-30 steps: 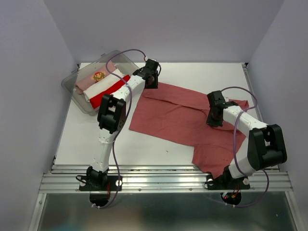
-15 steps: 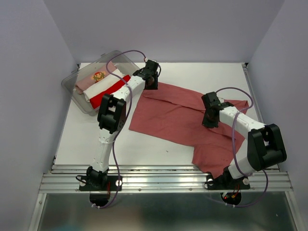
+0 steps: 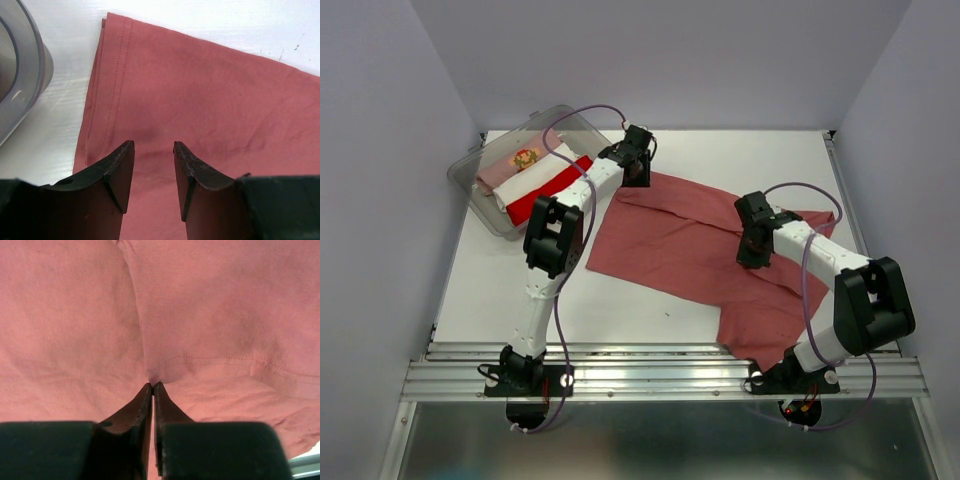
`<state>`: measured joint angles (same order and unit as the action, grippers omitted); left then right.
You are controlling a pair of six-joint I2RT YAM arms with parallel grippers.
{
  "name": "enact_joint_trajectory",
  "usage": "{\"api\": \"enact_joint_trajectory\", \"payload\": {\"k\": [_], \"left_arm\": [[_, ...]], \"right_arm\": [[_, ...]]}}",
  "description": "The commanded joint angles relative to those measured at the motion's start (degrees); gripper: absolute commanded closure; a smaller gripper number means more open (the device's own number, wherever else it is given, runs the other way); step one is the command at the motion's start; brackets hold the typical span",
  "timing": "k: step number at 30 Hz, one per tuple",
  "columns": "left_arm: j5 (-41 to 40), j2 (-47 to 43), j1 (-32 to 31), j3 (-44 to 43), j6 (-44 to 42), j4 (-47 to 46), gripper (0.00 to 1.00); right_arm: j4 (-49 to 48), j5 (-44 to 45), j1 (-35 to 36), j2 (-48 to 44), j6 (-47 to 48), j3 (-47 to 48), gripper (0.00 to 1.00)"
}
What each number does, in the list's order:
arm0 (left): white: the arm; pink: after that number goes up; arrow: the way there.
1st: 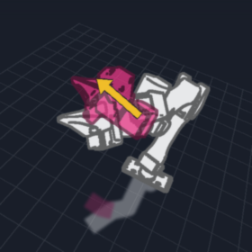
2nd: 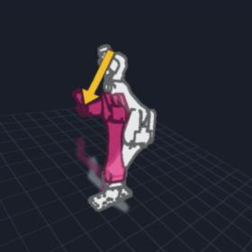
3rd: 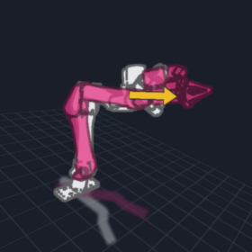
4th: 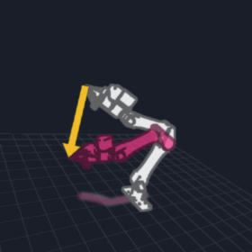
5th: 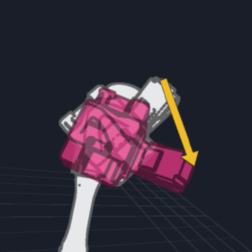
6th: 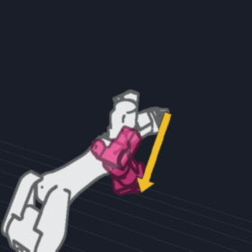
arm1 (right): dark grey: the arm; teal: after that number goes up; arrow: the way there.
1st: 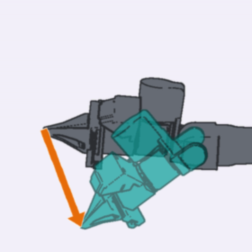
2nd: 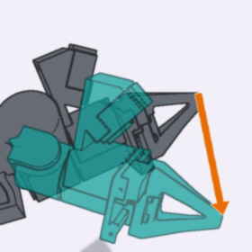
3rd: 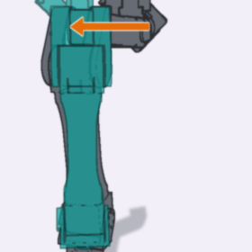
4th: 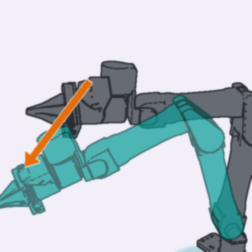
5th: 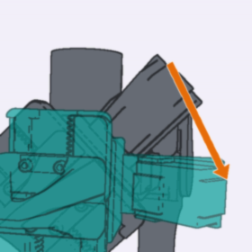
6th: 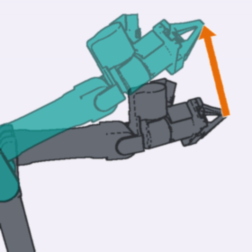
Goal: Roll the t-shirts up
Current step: Fold the T-shirt at the center of the board.
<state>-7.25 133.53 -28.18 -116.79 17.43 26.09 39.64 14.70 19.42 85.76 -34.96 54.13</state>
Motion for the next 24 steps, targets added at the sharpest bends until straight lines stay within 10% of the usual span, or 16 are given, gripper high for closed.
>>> {"api": "enact_joint_trajectory", "payload": {"k": [1, 7, 24], "left_arm": [[0.4, -2.4, -0.6, -1.2, -0.1, 0.6, 0.52], [0.7, -2.4, -1.0, -1.0, -0.1, 0.7, 0.52], [2.1, -3.3, -4.0, 3.1, 0.3, -1.5, 0.52]], "right_arm": [[2.6, -2.4, 0.5, 0.7, 0.7, 3.1, 0.80], [7.6, 3.0, 0.5, -2.4, 1.3, 5.5, 0.52], [6.4, 0.6, -21.0, -10.8, -2.0, -3.5, 0.68]]}}
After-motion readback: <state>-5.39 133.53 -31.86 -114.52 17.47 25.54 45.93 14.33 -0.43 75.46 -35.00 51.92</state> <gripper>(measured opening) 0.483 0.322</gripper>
